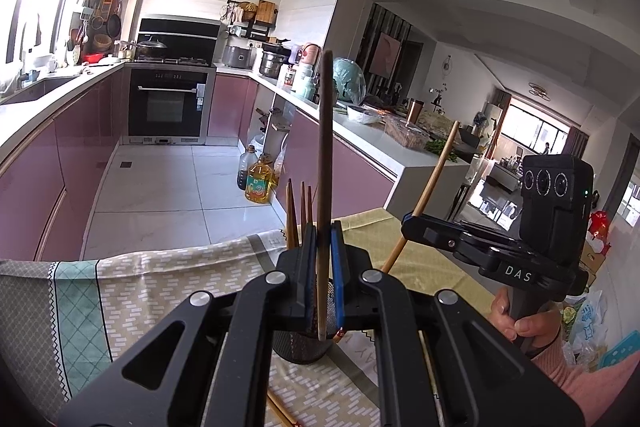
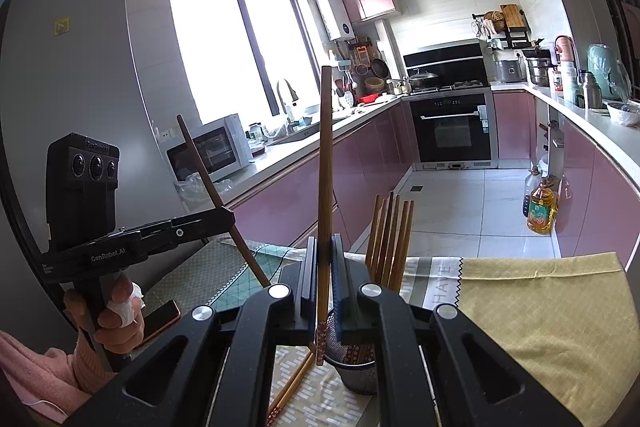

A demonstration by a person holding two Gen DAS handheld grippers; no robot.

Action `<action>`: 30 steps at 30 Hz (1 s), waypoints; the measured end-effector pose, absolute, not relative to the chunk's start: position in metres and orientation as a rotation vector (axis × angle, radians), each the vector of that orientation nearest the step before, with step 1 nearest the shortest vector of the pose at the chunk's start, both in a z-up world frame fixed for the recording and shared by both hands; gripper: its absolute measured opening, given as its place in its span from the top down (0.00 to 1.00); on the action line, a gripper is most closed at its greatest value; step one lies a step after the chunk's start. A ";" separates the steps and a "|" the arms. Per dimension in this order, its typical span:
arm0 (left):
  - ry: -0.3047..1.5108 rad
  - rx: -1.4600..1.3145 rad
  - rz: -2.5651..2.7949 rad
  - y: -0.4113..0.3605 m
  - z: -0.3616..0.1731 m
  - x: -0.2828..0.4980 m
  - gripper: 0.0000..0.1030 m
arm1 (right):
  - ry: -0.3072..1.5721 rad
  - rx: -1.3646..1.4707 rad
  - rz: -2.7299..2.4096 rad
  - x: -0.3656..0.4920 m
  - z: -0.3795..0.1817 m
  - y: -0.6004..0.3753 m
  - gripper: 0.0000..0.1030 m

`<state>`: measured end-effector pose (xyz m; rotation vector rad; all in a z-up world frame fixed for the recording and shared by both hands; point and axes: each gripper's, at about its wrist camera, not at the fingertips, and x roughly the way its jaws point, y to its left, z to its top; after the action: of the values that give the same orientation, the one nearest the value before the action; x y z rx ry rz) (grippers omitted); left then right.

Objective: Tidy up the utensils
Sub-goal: 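Lower both held chopsticks into the mesh cup and hold them there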

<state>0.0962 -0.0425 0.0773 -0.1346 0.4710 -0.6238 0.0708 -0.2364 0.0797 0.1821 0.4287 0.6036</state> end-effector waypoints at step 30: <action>0.482 -0.132 -0.611 -0.046 0.080 0.104 0.93 | 0.432 0.185 0.586 0.082 0.085 -0.238 0.95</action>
<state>0.1039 -0.0464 0.0804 -0.1323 0.4824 -0.6108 0.0817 -0.2376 0.0846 0.1852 0.4324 0.5856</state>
